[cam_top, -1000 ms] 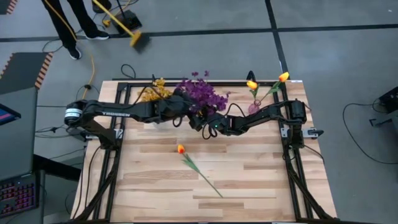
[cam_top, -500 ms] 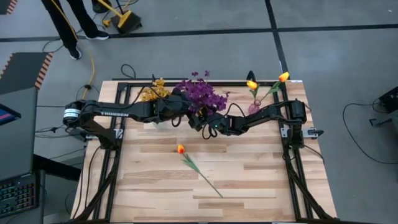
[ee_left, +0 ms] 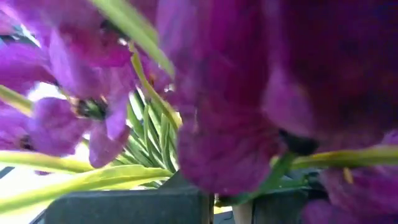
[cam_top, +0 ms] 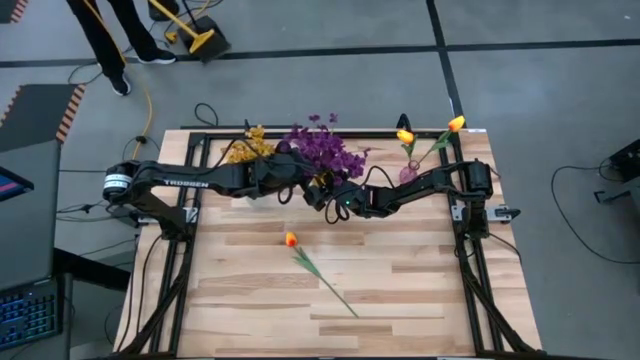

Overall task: Sort flowers into vase by color
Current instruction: Put the purple flowers into the yellow vase

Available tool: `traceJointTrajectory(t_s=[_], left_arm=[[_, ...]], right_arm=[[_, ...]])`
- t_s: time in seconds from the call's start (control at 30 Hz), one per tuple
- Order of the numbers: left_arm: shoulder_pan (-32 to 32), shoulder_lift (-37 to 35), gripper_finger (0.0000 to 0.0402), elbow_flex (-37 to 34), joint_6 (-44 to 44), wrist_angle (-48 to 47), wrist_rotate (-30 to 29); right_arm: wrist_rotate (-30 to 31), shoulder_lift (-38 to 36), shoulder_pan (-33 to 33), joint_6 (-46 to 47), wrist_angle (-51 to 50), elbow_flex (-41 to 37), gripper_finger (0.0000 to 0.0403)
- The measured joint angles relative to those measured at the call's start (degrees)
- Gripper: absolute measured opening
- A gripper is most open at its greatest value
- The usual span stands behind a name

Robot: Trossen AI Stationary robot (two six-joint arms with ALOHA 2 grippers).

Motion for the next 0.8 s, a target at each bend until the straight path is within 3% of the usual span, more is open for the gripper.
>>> traceJointTrajectory(t_s=[0.43, 0.8], left_arm=[[0.0, 1.8, 0.0033, 0.0, 1.5, 1.0, 0.2], [0.0, 1.8, 0.0124, 0.0, 2.3, 1.0, 0.7]], right_arm=[[0.0, 0.1, 0.0, -0.2, 1.0, -0.1, 0.0182], [0.0, 0.1, -0.2, -0.2, 1.0, -0.1, 0.0205]])
